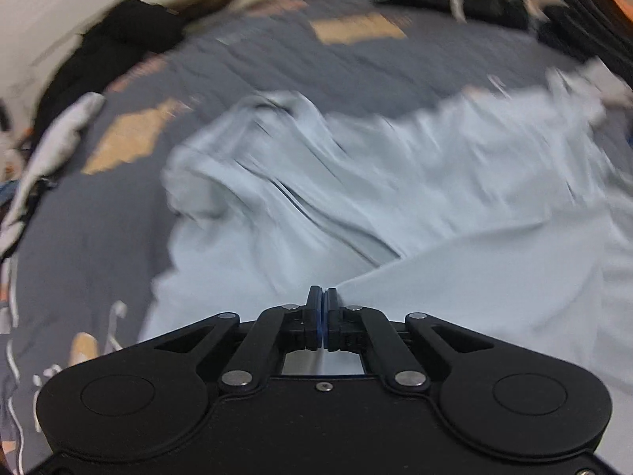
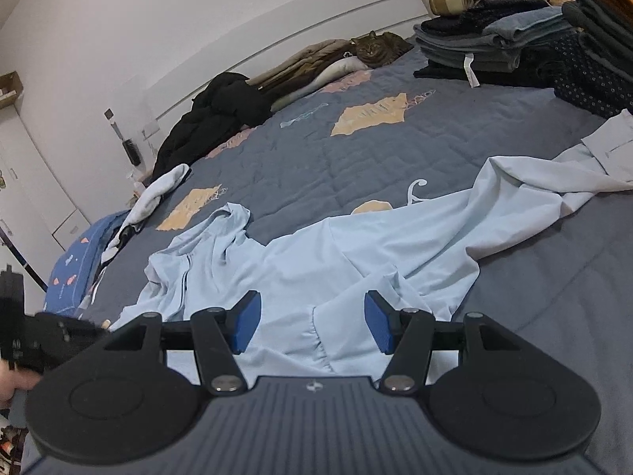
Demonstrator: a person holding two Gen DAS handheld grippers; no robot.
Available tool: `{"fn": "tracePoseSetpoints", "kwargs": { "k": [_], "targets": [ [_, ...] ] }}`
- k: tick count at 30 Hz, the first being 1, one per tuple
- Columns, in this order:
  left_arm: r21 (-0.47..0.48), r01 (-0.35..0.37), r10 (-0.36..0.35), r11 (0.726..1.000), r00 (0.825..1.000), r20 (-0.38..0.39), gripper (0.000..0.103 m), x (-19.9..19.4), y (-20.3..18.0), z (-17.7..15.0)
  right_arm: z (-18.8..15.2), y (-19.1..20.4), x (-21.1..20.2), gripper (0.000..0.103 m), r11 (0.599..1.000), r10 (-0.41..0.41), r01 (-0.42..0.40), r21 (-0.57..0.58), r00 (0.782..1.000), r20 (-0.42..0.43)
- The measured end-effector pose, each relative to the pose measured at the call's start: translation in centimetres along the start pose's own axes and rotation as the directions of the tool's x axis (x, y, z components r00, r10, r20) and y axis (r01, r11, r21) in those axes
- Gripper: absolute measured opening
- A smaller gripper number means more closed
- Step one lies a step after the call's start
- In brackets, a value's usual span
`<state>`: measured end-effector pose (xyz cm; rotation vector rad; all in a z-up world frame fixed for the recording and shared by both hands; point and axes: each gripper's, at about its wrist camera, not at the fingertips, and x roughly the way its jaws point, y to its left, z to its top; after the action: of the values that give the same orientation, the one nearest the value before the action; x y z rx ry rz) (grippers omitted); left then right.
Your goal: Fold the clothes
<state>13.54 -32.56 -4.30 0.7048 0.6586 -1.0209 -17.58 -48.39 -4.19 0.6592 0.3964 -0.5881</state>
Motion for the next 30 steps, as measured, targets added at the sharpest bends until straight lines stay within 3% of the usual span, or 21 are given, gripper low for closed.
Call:
{"fn": "tracePoseSetpoints", "kwargs": {
  "k": [3,6,8,10,13,17,27,28,29,30],
  "targets": [
    [0.003,-0.026,0.026,1.000,0.999,-0.026,0.003,0.3,-0.3,1.0,0.0,0.0,-0.1,0.057,1.000,0.006,-0.006,-0.007,1.000,-0.001],
    [0.037,0.005,-0.004,0.999,1.000,-0.024,0.009,-0.2,-1.7,1.7,0.1,0.0,-0.3,0.057,1.000,0.012,-0.012,-0.014,1.000,-0.002],
    [0.067,0.049,-0.049,0.997,0.999,-0.005,0.029,-0.7,-3.4,2.5,0.2,-0.4,-0.5,0.057,1.000,0.003,-0.003,-0.009,1.000,0.005],
    [0.110,0.102,-0.105,0.989,0.994,0.023,0.034,-1.0,-5.6,3.5,0.5,-0.9,-0.6,0.057,1.000,-0.007,0.007,0.006,1.000,0.011],
    [0.148,0.192,-0.200,0.970,0.979,0.041,0.034,-0.3,-9.1,5.6,0.7,-1.6,-0.7,0.057,0.999,-0.017,0.017,0.033,1.000,0.016],
    [0.218,0.251,-0.261,0.943,0.965,0.016,0.033,2.1,-13.3,7.8,1.0,-2.4,-0.9,0.057,0.998,-0.024,0.023,0.056,1.000,0.018],
    [0.240,0.297,-0.277,0.924,0.954,-0.112,0.032,6.7,-16.0,6.8,1.5,-4.2,-0.6,0.057,0.994,-0.005,0.005,0.106,1.000,0.001],
    [0.240,0.305,-0.287,0.922,0.952,-0.110,0.023,6.8,-16.0,6.6,1.6,-4.3,-0.7,0.057,0.994,-0.005,0.005,0.110,1.000,0.001],
    [0.237,0.312,-0.295,0.920,0.950,-0.106,0.004,6.8,-16.0,6.6,1.6,-4.5,-0.7,0.057,0.993,-0.005,0.004,0.119,1.000,0.001],
    [0.231,0.316,-0.302,0.920,0.948,-0.097,0.002,6.6,-16.0,6.7,1.6,-4.6,-0.7,0.057,0.992,-0.004,0.004,0.126,1.000,0.001]
  ]
}}
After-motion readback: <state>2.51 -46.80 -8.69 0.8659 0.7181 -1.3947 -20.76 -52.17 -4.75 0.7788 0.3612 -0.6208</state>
